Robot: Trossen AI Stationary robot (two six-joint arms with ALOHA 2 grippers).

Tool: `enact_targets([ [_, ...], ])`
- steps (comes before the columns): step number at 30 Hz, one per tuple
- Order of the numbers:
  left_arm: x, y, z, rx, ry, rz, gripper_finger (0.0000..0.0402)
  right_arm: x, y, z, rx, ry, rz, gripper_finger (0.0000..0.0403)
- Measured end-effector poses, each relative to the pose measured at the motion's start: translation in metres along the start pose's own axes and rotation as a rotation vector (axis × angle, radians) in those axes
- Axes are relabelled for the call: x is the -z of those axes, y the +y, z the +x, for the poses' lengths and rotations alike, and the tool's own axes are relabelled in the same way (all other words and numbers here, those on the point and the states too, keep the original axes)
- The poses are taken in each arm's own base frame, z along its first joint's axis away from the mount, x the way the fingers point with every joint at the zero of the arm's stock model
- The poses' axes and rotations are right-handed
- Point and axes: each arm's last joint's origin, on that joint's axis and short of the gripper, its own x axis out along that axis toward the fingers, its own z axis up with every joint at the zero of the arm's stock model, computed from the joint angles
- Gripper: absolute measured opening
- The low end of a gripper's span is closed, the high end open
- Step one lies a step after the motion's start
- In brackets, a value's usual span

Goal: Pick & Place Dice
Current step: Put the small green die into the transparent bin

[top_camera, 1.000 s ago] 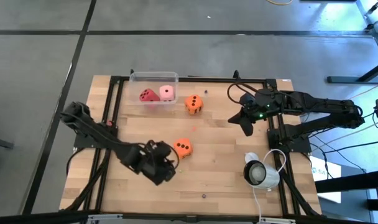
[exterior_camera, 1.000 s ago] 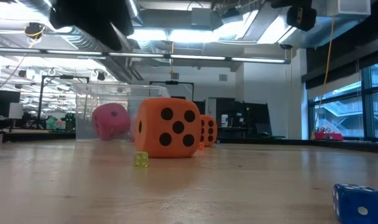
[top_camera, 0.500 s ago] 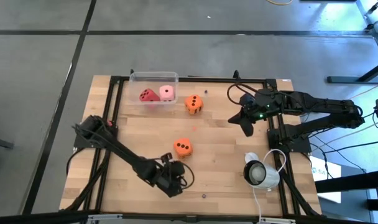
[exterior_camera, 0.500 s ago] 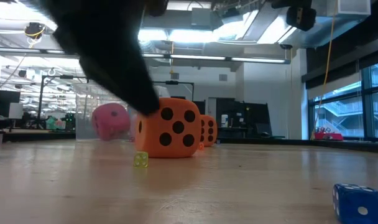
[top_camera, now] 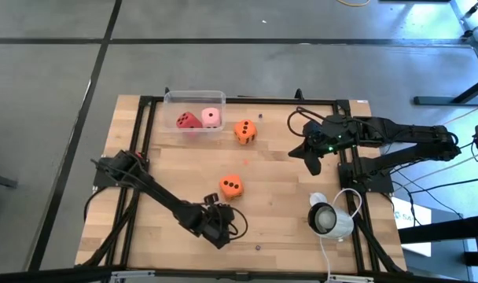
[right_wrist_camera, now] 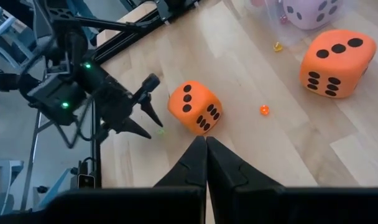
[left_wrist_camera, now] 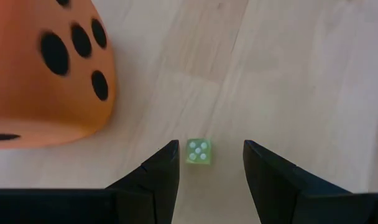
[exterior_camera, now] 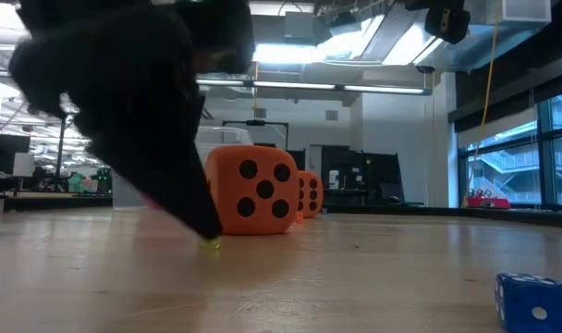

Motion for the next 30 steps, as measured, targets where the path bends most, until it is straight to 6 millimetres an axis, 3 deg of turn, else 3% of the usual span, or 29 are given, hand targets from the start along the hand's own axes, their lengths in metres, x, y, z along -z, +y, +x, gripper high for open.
enact_targets([
  [18,-0.006,0.012,0.019,0.031,0.098,-0.022,0.0162,0.0,0.0,0.0,0.0,0.0,-0.024,0.0],
  [24,-0.004,0.015,0.028,0.052,0.16,-0.052,0.0111,0.0,0.0,0.0,0.0,0.0,-0.042,0.0],
  [30,-0.006,0.017,0.029,0.093,0.194,-0.045,0.0024,0.0,0.0,0.0,0.0,0.0,-0.049,0.0],
])
